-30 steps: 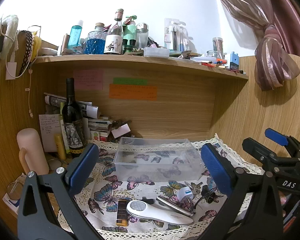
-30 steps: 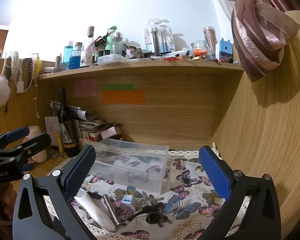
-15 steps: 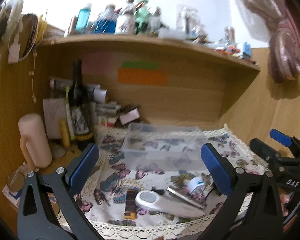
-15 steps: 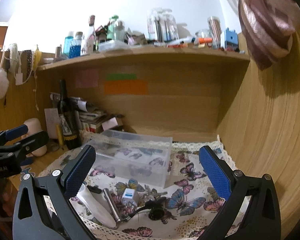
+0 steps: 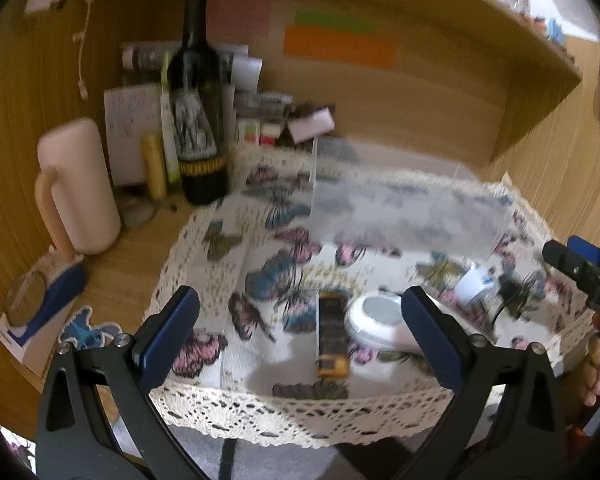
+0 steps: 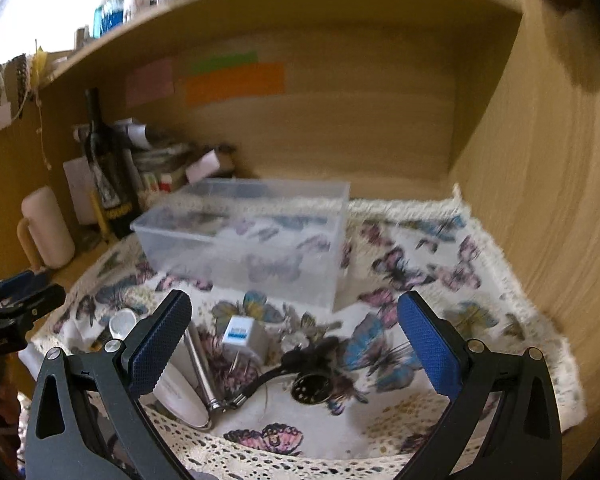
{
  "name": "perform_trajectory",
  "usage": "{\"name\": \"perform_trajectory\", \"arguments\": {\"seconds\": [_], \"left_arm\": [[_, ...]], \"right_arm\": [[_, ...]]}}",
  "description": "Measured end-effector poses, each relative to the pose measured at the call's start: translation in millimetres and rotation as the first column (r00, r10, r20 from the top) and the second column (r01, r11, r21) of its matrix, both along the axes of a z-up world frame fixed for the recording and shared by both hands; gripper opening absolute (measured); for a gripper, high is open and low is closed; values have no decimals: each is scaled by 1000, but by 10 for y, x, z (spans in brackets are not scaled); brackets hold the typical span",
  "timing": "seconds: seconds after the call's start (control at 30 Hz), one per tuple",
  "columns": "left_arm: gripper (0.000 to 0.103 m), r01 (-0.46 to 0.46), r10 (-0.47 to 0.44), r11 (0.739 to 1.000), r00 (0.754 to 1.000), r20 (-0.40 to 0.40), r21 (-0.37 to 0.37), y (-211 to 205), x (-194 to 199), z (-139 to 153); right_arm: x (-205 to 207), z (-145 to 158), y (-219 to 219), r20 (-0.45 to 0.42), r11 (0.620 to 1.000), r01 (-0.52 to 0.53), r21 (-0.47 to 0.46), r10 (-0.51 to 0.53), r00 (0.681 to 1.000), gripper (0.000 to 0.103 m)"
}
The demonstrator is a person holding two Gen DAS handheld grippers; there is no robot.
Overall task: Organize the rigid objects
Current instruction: 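Grasp the black-and-gold tube with the left tool while the right tool grasps the white travel adapter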
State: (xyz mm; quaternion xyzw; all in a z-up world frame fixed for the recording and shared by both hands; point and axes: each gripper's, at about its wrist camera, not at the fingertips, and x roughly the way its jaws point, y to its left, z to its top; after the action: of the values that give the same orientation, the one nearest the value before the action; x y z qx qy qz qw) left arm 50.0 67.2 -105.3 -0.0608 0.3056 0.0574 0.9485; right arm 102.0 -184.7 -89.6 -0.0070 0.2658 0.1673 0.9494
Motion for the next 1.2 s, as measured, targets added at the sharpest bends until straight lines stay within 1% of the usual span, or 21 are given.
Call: {"name": "perform_trajectory", "arguments": {"seconds": [0.07,0.13,0.17,0.27,0.3,0.4,0.47,0.5,0.53,0.57,0.63,0.73,0.8,0.87,0.9,1.03,1.1,1.13,1.2], "left_arm": [[88,14,-14,1000,999,-51,-10,12,57,-94],[87,27,-30,999,995,-100,-30,33,120,-199],[86,28,-31,999,993,-113,-35,43,142,-225],[85,34,-40,998,988,-151,-47,56,206,-317],[85,38,-47,998,985,-167,-52,57,232,-352],[85,51,-62,997,974,-219,-54,29,327,-439],[82,63,-70,997,969,-238,-37,-4,376,-471],[81,75,-78,997,966,-245,-21,-33,403,-481],[76,85,-86,996,965,-248,-15,-49,424,-486],[72,101,-100,995,962,-254,-11,-72,446,-489],[66,117,-114,993,958,-263,-6,-90,481,-495],[58,130,-121,991,954,-274,13,-114,547,-510],[52,140,-134,990,951,-277,2,-99,581,-506],[46,146,-145,989,950,-278,-16,-76,609,-501],[45,149,-148,989,949,-280,-18,-72,624,-501],[38,175,-166,984,945,-281,10,-107,630,-505],[31,195,-183,981,942,-282,16,-134,629,-504],[24,207,-194,978,939,-284,15,-146,629,-502],[23,213,-203,977,936,-287,5,-150,634,-497]], "right_arm": [[35,-64,40,-17,1000,-8,-2,8,1000,96],[93,-123,91,-43,1000,-24,-2,24,999,92],[120,-152,115,-61,999,-35,0,35,998,91],[169,-218,171,-92,998,-56,-6,55,994,83],[182,-234,187,-100,998,-62,-8,61,993,82],[230,-284,233,-127,997,-81,-10,79,989,79],[266,-307,272,-145,995,-97,-9,95,985,71],[282,-318,288,-152,995,-102,-8,100,983,70],[300,-330,308,-160,994,-109,-7,106,981,67],[318,-342,323,-168,994,-113,-7,111,980,62],[354,-364,355,-188,992,-124,0,122,975,54],[405,-398,397,-218,990,-143,15,143,965,50],[436,-432,428,-244,987,-158,25,159,956,46],[465,-472,454,-272,986,-164,27,165,948,45],[477,-489,456,-281,986,-162,26,163,946,45],[526,-565,461,-322,988,-149,33,152,934,45],[521,-575,486,-320,990,-143,7,138,937,45],[521,-578,502,-321,989,-146,-2,138,937,45],[521,-584,535,-317,989,-143,-27,127,940,37]]}}
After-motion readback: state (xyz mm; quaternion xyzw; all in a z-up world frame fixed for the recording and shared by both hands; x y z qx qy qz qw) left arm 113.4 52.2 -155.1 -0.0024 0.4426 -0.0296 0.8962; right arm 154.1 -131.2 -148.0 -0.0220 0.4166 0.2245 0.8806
